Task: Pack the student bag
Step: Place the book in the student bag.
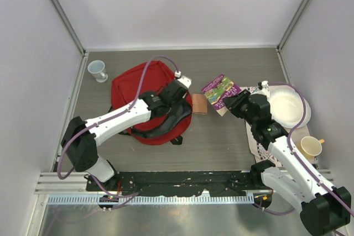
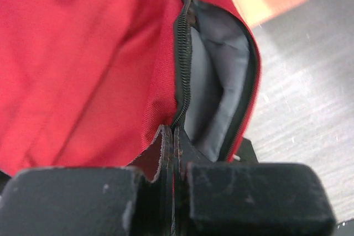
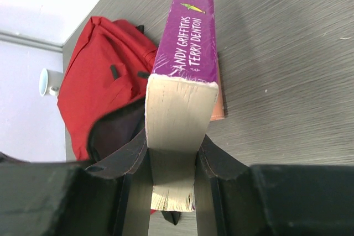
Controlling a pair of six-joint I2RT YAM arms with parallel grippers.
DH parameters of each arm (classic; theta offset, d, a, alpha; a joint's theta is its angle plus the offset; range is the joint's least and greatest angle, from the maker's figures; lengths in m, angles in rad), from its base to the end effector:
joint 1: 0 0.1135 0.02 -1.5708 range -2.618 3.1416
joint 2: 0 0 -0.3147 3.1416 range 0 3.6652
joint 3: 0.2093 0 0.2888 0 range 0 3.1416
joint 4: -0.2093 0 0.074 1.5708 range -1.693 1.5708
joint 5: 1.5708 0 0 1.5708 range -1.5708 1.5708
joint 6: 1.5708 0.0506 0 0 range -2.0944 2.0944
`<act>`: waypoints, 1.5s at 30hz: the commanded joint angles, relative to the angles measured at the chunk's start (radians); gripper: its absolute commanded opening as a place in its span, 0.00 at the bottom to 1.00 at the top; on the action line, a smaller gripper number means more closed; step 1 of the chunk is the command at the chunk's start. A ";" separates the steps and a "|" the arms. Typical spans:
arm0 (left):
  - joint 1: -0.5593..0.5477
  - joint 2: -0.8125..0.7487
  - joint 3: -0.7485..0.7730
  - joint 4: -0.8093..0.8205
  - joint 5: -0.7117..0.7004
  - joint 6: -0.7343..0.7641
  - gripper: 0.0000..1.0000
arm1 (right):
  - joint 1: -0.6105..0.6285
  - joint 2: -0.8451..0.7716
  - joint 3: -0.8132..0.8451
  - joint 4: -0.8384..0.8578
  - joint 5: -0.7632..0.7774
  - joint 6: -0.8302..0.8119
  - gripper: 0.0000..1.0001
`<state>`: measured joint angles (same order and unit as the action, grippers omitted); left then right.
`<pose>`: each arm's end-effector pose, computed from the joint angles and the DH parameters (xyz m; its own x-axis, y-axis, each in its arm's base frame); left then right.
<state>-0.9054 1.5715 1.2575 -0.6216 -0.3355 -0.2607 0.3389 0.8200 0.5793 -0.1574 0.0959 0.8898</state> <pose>0.2475 -0.2884 0.3000 -0.6405 0.4220 -0.6416 0.4731 0.8749 0.1031 0.1984 0.0648 0.2863 -0.4226 0.6711 -0.6092 0.1281 0.7096 0.6928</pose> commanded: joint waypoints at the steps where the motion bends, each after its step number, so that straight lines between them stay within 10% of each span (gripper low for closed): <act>1: 0.081 -0.068 0.086 0.023 -0.072 -0.018 0.00 | -0.003 -0.025 0.027 0.151 -0.155 -0.020 0.04; 13: 0.155 -0.116 0.220 0.048 -0.148 -0.058 0.00 | -0.003 -0.249 0.017 0.102 -0.332 -0.015 0.02; 31: 0.155 -0.260 0.180 0.180 -0.200 -0.143 0.00 | -0.001 -0.079 0.176 -0.059 -0.809 0.026 0.01; 45: 0.137 -0.263 0.155 0.198 -0.073 -0.153 0.00 | 0.118 0.207 0.045 0.537 -0.704 0.259 0.01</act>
<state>-0.7589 1.3369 1.4132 -0.5190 -0.4343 -0.3931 0.4053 0.9558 0.5735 0.0700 -0.6533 1.0950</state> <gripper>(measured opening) 0.009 0.341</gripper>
